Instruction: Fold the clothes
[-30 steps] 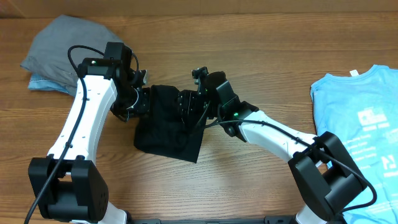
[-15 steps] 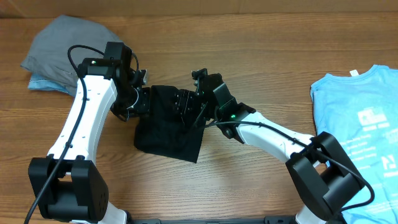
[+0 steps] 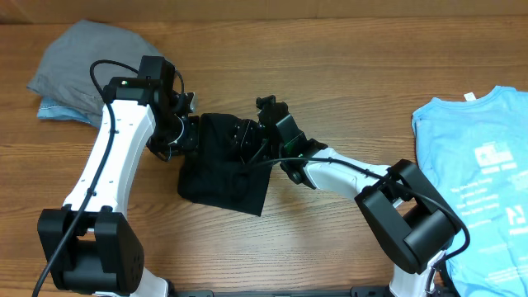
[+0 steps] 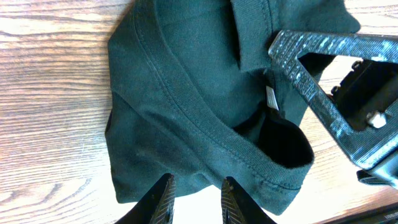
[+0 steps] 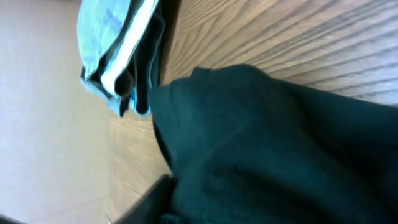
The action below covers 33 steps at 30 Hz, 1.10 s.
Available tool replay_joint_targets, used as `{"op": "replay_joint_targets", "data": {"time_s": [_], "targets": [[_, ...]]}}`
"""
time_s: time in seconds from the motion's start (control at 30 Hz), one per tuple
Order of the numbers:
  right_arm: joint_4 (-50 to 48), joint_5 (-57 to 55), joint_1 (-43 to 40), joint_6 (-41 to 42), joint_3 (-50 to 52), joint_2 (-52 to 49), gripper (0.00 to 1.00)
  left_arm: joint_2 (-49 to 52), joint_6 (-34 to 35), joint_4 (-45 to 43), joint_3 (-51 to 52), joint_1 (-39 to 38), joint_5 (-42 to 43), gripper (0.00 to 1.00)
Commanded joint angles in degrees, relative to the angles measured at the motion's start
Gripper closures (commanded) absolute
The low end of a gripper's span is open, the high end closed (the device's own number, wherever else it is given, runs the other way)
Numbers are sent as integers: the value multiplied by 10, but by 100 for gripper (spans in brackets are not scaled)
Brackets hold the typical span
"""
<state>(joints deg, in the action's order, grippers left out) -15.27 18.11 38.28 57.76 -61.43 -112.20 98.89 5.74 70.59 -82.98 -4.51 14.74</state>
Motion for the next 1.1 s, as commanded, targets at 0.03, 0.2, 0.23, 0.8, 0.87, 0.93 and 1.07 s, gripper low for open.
{"op": "replay_joint_targets", "data": {"time_s": [0.03, 0.2, 0.23, 0.8, 0.87, 0.93, 1.07], "targets": [[-3, 54, -11, -1, -12, 2, 89, 0, -10, -1, 3, 0, -1, 71], [68, 94, -52, -78, -13, 38, 96, 0, -10, -1, 3, 0, -1, 71], [91, 94, -63, -97, -13, 48, 96, 0, -10, -1, 3, 0, -1, 71], [234, 140, -194, -257, -13, 89, 60, 0, -31, 7, 3, 0, -19, 46], [266, 201, -200, -269, -13, 103, 61, 0, -34, 14, 3, 0, -19, 43], [309, 241, -194, -281, -13, 118, 60, 0, -42, 21, 3, 0, -20, 41], [404, 252, -145, -280, -13, 127, 53, 0, -42, 27, 3, 0, -29, 42]]}}
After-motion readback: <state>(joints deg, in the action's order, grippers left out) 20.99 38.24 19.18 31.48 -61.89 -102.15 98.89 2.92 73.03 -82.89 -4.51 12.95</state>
